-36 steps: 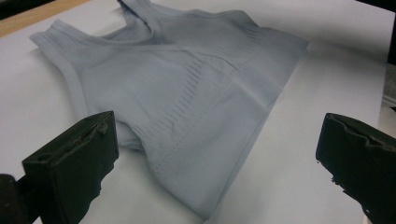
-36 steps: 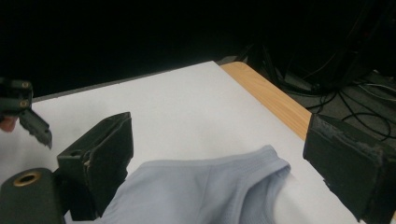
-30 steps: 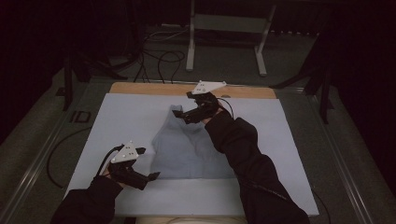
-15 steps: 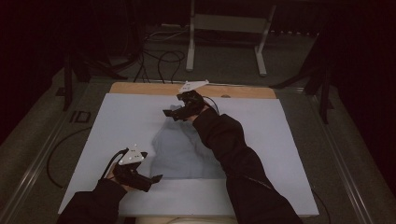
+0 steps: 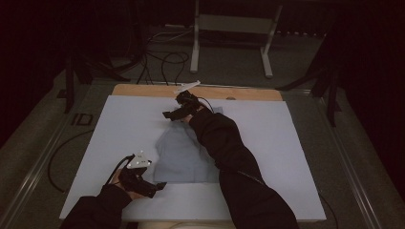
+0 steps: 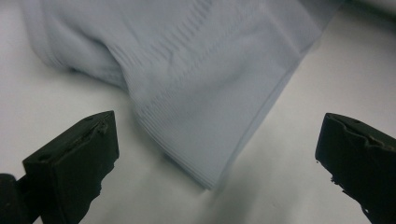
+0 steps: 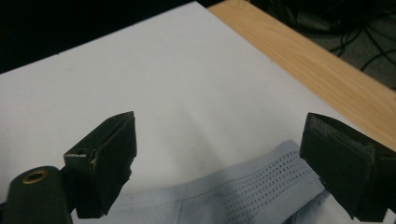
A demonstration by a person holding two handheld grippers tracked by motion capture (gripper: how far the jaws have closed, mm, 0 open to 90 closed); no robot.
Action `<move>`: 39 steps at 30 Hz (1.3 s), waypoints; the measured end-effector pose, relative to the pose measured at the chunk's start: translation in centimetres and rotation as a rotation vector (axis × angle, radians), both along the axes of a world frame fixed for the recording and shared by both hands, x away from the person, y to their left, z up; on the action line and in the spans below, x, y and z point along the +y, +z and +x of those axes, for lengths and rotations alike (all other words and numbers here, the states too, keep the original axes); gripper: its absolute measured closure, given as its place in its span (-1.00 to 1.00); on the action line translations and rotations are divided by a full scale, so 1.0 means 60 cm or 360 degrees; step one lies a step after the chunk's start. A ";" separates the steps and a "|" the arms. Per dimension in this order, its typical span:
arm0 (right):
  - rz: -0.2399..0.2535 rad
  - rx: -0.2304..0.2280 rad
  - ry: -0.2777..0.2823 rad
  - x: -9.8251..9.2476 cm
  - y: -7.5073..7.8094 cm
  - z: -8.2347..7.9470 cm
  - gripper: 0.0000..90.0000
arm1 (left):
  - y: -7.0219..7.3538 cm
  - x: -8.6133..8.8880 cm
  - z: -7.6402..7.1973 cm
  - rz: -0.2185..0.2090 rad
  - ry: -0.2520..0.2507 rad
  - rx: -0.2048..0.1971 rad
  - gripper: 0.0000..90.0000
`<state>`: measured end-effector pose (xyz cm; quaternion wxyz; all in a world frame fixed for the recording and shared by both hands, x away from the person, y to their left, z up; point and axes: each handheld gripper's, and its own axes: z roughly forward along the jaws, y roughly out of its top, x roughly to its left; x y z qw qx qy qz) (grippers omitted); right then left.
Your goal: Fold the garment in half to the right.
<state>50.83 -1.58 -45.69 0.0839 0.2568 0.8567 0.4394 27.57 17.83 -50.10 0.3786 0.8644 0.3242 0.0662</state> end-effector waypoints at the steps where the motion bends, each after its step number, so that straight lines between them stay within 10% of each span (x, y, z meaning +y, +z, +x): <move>1: -0.0021 0.0009 -0.0006 0.002 -0.004 0.003 -0.75 | -0.002 -0.001 0.000 0.0002 0.0003 0.0004 -0.99; 23: -0.0314 0.0227 -0.0217 0.036 -0.067 0.076 -0.34 | -0.022 -0.006 -0.003 0.0120 0.0011 0.0063 -0.48; 39: -0.0632 0.0124 -0.0227 0.045 -0.085 0.079 0.44 | -0.015 -0.024 0.002 0.0233 0.0101 0.0046 0.11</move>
